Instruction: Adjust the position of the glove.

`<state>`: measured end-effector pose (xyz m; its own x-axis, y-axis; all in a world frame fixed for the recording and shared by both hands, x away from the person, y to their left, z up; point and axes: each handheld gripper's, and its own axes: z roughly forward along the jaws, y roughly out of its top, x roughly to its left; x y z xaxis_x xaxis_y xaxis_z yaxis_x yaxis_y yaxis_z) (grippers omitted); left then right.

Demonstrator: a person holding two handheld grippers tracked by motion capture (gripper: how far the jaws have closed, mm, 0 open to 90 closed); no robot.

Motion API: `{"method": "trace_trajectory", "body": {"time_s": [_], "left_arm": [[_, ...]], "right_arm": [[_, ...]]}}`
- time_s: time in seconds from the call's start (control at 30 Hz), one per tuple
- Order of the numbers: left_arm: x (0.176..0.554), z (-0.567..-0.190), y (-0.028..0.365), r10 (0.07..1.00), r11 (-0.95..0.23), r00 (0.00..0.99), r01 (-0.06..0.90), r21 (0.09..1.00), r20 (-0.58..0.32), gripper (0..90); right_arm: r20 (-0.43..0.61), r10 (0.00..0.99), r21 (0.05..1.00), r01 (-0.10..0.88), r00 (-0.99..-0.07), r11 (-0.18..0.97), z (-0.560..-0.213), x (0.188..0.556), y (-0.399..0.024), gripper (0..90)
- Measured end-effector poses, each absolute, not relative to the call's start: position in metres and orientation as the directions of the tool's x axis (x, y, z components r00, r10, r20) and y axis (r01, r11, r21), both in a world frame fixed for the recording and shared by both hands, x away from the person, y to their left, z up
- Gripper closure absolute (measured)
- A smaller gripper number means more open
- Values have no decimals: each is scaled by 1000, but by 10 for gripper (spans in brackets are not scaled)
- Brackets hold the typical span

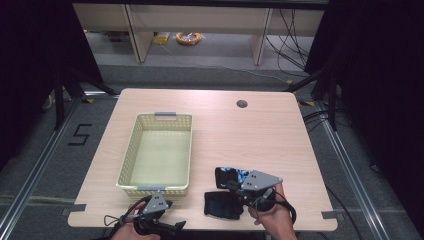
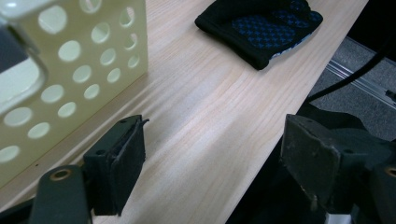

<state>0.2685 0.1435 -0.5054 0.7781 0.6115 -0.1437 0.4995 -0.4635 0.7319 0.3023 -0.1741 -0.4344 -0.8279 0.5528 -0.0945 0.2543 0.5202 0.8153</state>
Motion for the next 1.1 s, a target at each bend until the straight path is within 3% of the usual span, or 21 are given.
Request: {"method": "trace_trajectory", "body": {"time_s": [0.5,1.1], "left_arm": [[268,-507,144,613,-470,778,501,727,-139,215],[267,-509,142,616,-462,773,508,727,-149,218]], "right_arm": [[-140,518,756,247,-844,606,-458,274,-149,851],[-189,500,721,226,-845,655,-467,265,-135,850]]}}
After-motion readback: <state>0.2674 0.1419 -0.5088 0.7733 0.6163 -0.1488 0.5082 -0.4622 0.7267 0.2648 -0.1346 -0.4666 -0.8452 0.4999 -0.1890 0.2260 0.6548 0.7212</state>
